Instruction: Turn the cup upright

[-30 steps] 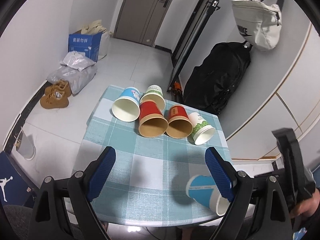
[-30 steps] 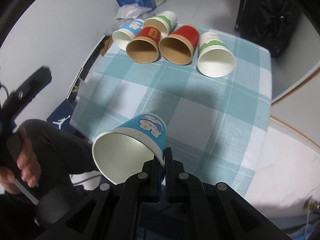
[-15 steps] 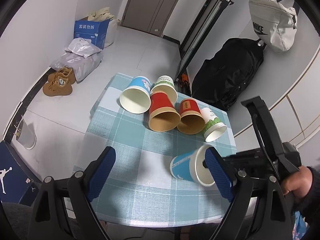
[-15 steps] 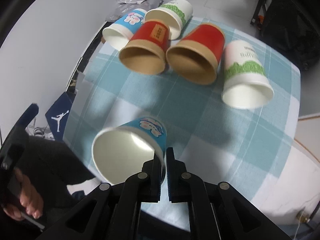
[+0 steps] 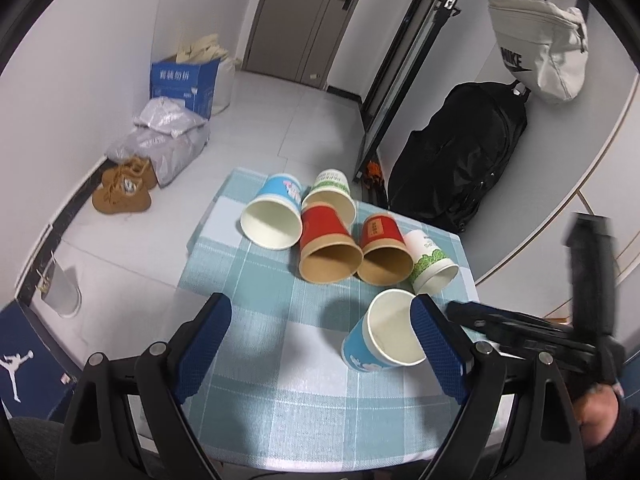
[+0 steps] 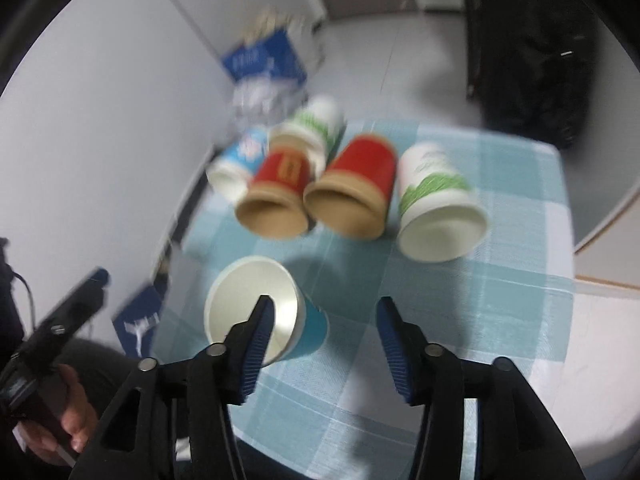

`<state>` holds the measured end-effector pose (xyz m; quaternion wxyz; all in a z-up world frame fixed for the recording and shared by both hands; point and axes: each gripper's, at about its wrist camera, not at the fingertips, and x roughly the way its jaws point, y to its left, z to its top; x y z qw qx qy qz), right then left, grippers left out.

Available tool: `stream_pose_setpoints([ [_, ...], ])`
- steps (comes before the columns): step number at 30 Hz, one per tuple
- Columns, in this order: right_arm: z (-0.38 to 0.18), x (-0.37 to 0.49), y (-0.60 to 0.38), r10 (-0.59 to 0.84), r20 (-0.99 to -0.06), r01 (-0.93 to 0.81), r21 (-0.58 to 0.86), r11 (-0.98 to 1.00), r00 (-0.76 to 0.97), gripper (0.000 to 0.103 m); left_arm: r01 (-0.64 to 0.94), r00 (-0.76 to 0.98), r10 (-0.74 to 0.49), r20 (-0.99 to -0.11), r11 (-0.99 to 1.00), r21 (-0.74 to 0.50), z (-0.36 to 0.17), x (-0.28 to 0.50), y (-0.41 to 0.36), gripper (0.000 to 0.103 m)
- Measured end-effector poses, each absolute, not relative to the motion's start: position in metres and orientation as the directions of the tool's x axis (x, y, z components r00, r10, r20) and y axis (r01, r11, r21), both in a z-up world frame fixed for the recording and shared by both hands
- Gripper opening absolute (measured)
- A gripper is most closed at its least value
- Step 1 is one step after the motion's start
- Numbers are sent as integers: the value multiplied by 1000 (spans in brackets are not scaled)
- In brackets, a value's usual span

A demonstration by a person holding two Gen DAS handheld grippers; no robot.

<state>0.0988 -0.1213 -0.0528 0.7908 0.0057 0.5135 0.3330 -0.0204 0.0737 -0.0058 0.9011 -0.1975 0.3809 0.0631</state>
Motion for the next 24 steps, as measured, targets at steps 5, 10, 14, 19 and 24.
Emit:
stream_pose_setpoints([
  [5, -22, 67, -154, 587, -671, -511, 344, 788, 453, 72, -250, 735, 9, -678, 933, -259, 7, -23, 62, 88],
  [10, -4, 34, -172, 604, -556, -530, 311, 789, 571, 84, -234, 751, 18, -660, 942, -241, 12, -26, 50, 88],
  [14, 1, 12, -183, 589, -496, -535, 265, 802, 638, 88, -224, 761, 31, -648, 950, -218, 15, -29, 39, 88],
  [19, -2, 0, -191, 565, -484, -510, 254, 822, 668, 92, -213, 777, 46, -628, 958, -192, 20, -37, 30, 88],
  [24, -2, -10, -198, 551, -476, -500, 242, 832, 686, 93, -208, 782, 63, -620, 964, -164, 22, -43, 21, 88],
])
